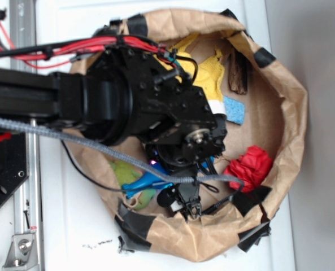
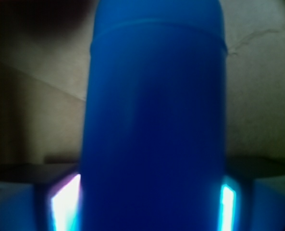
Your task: Grab the blue bottle.
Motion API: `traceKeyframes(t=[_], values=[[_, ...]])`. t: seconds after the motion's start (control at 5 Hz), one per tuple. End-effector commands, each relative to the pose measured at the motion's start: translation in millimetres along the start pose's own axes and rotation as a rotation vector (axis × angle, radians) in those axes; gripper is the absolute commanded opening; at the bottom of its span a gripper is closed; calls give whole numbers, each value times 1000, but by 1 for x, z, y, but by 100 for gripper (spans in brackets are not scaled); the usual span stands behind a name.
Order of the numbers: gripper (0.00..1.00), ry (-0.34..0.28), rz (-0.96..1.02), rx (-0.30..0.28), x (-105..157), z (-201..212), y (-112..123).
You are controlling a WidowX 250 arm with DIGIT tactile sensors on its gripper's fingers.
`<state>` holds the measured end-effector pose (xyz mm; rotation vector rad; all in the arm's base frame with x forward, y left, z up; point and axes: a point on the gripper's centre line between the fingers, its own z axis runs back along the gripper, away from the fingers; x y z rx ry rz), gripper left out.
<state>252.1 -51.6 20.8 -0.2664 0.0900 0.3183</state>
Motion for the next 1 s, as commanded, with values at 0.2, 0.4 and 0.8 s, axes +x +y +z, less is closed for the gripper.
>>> traceKeyframes(t=[0.2, 0.4, 0.8], values=[[0, -179, -20, 304, -11, 118, 23], [0, -285, 46, 312, -20, 170, 28], [0, -303, 19, 425, -16, 171, 19]])
